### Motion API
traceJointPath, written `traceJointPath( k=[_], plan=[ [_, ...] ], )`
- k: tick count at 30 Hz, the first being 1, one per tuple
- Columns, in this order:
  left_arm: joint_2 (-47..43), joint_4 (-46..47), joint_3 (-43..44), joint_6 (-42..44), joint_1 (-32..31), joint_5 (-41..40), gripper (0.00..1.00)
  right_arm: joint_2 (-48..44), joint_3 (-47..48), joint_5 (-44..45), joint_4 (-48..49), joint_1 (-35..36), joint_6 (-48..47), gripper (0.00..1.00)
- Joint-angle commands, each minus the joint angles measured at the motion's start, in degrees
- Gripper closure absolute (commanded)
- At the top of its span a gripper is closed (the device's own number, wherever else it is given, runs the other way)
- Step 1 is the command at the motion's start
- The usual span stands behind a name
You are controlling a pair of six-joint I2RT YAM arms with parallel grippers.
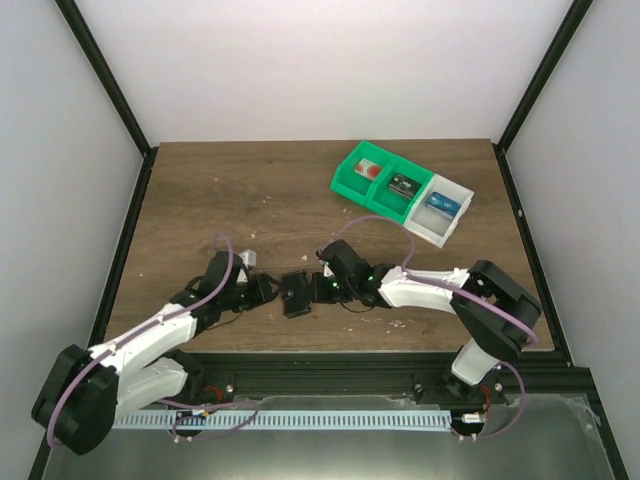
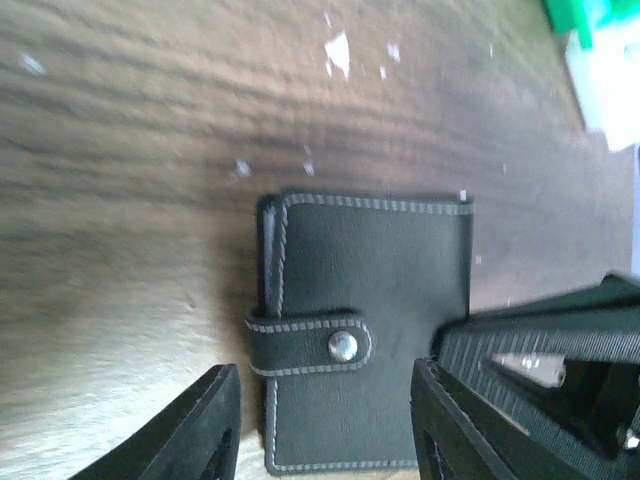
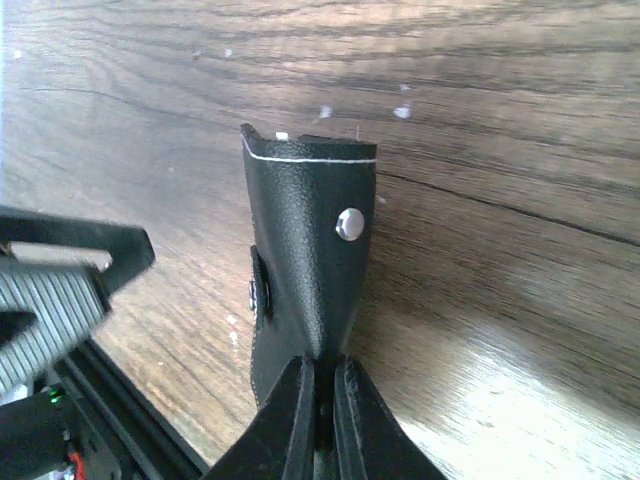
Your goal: Take the credit cards out of the card holder
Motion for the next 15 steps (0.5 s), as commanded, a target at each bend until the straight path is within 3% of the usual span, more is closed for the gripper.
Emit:
traceJointPath(
  k=[1,5,15],
  plan=[
    [4.62,4.49,1.49,2.48,-4.14,4.77,0.51,-1.79,1.98,4.96,-5.25,0.46,-0.14,0.99],
    [7.93,5.09,3.71,3.67,-7.85,4.21,0.51,-2.22,2.17,5.26,-5.50,0.46,0.00,1.00],
    [14.12,6.48,4.10,5.50,-8.10,2.66,0.52,-4.45,0.91,2.28,-2.11,0.46,-0.08,0.99]
  ],
)
